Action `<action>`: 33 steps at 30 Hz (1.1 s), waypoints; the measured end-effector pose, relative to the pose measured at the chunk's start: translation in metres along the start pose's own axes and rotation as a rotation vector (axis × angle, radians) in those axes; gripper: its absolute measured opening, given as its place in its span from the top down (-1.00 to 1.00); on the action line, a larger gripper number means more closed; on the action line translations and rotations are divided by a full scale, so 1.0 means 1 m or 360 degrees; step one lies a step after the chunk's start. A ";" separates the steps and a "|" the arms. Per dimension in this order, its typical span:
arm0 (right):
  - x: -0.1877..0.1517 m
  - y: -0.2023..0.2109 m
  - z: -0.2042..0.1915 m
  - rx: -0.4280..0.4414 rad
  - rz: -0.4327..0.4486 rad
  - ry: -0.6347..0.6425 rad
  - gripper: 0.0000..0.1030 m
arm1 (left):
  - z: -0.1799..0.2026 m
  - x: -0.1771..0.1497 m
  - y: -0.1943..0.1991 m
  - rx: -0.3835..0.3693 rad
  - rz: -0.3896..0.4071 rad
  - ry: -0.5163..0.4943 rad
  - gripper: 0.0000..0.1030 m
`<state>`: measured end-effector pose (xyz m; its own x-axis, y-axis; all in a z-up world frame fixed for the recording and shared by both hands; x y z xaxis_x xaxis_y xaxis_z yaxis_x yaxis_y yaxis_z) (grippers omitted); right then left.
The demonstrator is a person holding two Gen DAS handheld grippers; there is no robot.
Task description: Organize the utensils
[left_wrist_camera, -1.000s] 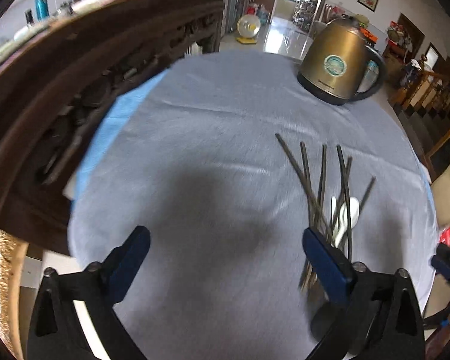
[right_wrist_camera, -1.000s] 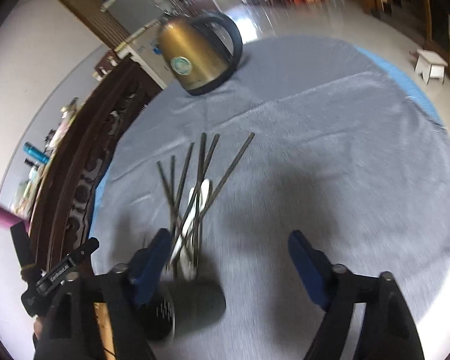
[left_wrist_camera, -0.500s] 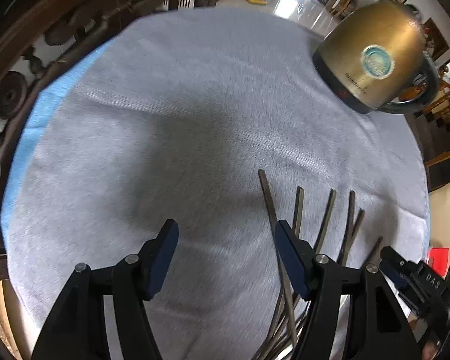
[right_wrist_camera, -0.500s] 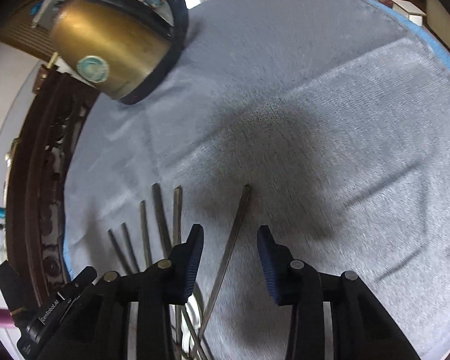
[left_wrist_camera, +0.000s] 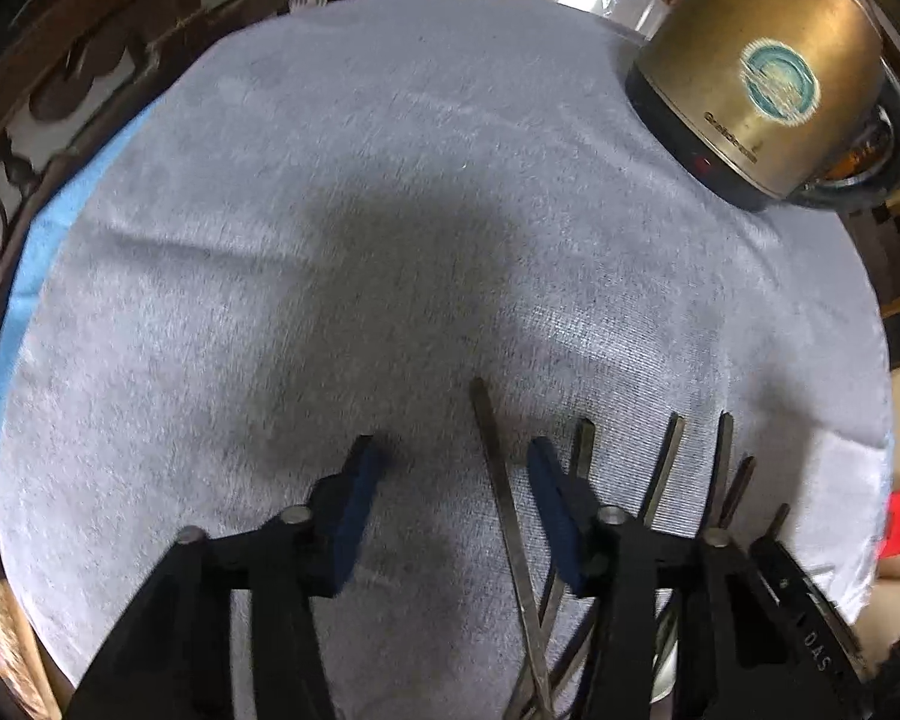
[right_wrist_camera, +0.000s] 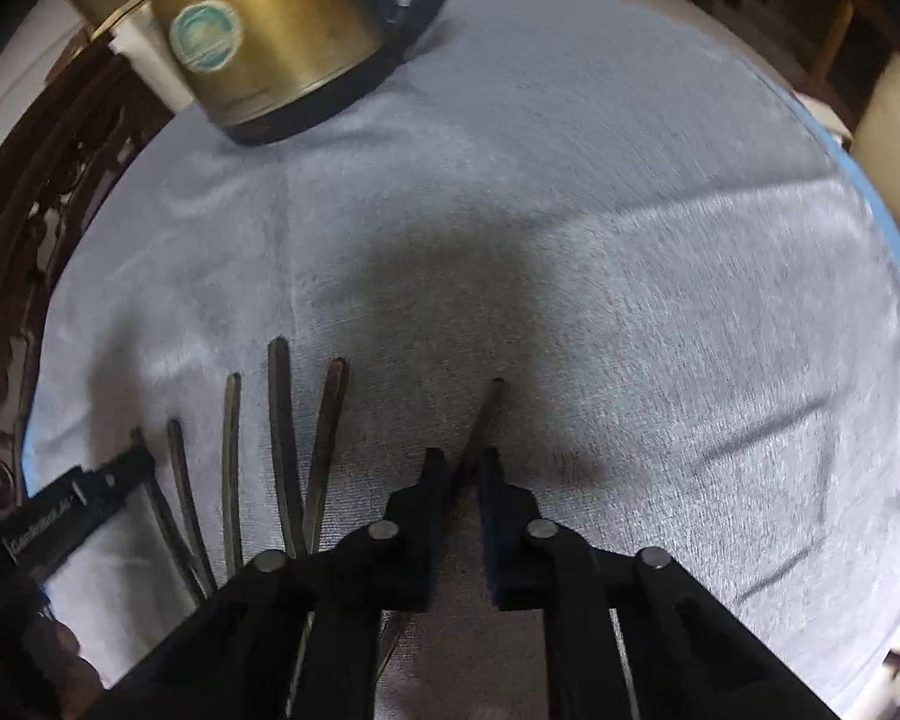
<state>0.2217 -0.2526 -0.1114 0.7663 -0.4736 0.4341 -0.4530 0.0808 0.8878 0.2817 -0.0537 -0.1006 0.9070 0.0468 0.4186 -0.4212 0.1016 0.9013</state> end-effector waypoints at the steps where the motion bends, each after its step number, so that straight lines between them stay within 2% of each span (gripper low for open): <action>1: -0.001 0.000 -0.002 -0.0002 0.0021 0.0022 0.77 | 0.002 0.000 0.001 -0.0002 0.0018 -0.0031 0.61; 2: -0.001 0.000 -0.004 0.0009 0.0042 0.0041 0.78 | 0.004 0.000 0.001 -0.0020 0.0024 -0.0046 0.78; 5: -0.009 0.007 -0.005 0.0027 0.0067 0.0056 0.78 | 0.005 -0.002 0.004 -0.0063 0.0062 -0.0087 0.84; 7: -0.013 0.014 0.001 0.0107 0.0099 0.0016 0.78 | 0.002 -0.005 0.010 -0.0089 0.0095 -0.0071 0.90; 11: -0.014 0.042 0.014 0.0229 0.0223 -0.0035 0.81 | -0.008 -0.013 0.043 -0.0133 0.0248 -0.0094 0.90; 20: -0.016 0.117 0.041 0.0467 0.0522 -0.0139 0.85 | -0.019 -0.032 0.149 -0.0265 0.0599 -0.0161 0.90; 26: -0.036 0.182 0.047 0.0588 0.0755 -0.0137 0.86 | -0.027 -0.060 0.212 -0.0331 0.0827 -0.0179 0.90; 33: -0.068 0.251 0.043 0.0550 0.1048 -0.0018 0.86 | -0.024 -0.094 0.263 -0.0367 0.1063 -0.0229 0.90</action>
<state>0.0368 -0.2375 0.0750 0.2830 -0.4317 0.8565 -0.9358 0.0714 0.3452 0.0862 -0.0077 0.0942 0.4400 0.0422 0.8970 -0.8606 0.3050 0.4078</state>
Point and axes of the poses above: each gripper's, at about its wrist camera, not at the fingertips, and y roughly against the way its jaws point, z to its right, x to its top, the point moved 2 cm from there along -y, roughly the way its jaws point, and after that the axes turned 11 degrees about z, right-handed, at the moved point
